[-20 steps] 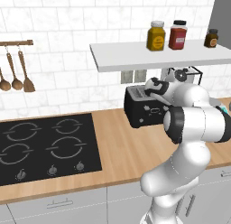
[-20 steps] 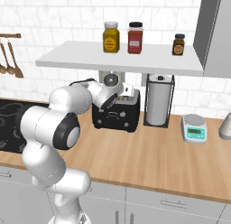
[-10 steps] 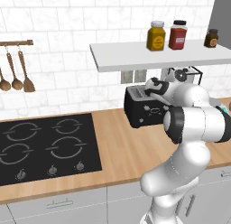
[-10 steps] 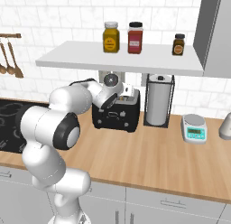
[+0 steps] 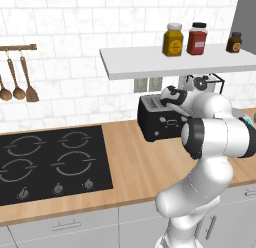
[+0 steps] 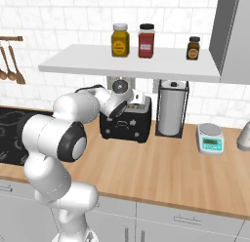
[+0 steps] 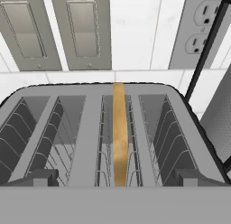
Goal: Start the toaster. Once the lever pops up, take the bread to the plate on the dining counter.
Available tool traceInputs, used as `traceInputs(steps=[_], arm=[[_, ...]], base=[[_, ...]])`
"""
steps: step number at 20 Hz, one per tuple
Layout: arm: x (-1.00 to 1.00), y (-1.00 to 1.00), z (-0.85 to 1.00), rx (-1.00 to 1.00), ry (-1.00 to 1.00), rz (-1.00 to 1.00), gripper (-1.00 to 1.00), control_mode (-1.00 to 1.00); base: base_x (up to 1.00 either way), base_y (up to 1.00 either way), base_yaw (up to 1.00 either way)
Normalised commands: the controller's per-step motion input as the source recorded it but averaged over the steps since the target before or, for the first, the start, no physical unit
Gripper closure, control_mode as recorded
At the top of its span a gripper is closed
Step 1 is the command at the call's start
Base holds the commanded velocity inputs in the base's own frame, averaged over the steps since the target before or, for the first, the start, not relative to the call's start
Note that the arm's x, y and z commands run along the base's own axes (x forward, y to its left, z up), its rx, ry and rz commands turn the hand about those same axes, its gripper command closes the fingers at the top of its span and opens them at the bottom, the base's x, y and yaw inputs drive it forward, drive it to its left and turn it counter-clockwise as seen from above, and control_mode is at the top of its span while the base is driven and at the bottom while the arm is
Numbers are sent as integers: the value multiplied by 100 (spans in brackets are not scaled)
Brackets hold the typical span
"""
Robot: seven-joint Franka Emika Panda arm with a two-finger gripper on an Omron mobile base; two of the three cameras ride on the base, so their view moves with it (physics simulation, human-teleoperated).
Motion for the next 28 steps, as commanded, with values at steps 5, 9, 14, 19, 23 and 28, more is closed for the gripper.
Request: traceInputs(steps=[5, 9, 14, 19, 23, 28], arm=[[0, 0, 0, 0, 0, 0, -100, -100], [0, 0, 0, 0, 0, 0, -100, -100], [0, 0, 0, 0, 0, 0, -100, -100], [0, 0, 0, 0, 0, 0, -100, -100], [0, 0, 0, 0, 0, 0, -100, -100], [0, 0, 0, 0, 0, 0, -100, -100]], base=[[0, 0, 0], [0, 0, 0], [0, 0, 0], [0, 0, 0], [0, 0, 0], [0, 0, 0]])
